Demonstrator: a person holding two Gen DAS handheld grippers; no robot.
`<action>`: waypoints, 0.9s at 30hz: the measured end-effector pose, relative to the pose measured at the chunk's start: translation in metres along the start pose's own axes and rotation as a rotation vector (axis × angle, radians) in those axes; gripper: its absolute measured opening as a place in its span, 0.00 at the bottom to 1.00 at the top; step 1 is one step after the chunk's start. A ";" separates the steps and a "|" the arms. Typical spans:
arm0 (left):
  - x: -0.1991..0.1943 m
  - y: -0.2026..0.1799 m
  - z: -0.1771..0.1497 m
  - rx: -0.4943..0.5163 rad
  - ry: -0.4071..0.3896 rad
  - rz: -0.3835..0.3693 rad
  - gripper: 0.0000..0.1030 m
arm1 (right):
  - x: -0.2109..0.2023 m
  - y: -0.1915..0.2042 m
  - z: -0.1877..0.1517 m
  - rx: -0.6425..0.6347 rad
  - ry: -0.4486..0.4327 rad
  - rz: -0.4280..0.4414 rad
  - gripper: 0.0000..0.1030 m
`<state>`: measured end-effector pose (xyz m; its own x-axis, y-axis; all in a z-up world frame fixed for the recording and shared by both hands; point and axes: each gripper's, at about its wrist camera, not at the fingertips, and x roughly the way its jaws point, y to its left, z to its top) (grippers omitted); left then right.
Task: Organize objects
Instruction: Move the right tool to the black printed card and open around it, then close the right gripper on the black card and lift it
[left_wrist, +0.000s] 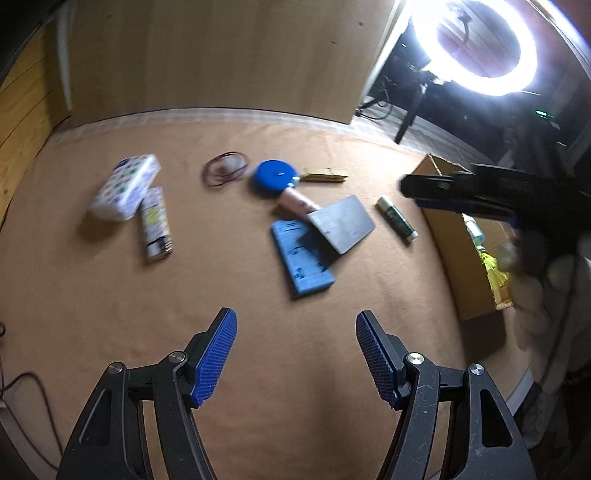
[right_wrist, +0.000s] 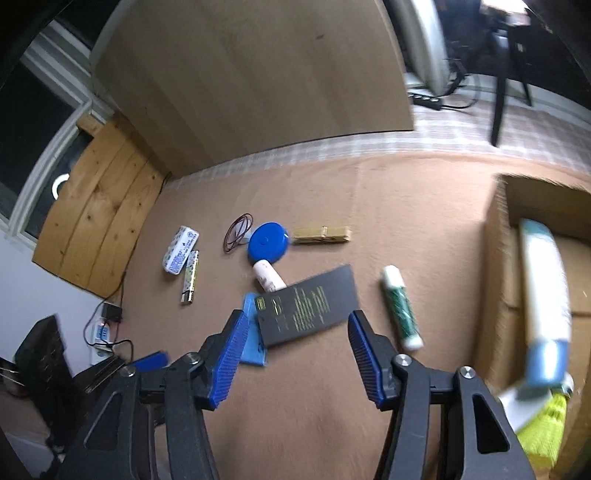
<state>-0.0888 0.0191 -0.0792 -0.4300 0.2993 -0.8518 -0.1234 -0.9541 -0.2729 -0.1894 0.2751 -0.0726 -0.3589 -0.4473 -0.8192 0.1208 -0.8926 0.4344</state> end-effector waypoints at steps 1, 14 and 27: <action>-0.003 0.004 -0.002 -0.005 -0.002 -0.001 0.68 | 0.007 0.003 0.004 -0.005 0.009 0.001 0.44; -0.023 0.043 -0.023 -0.075 -0.009 0.012 0.68 | 0.084 0.012 0.047 -0.036 0.134 -0.105 0.28; -0.016 0.040 -0.020 -0.088 -0.003 -0.023 0.68 | 0.102 0.011 0.043 -0.102 0.225 -0.173 0.28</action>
<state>-0.0687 -0.0233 -0.0855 -0.4304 0.3208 -0.8437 -0.0545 -0.9423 -0.3304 -0.2649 0.2224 -0.1352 -0.1693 -0.2789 -0.9453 0.1726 -0.9527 0.2502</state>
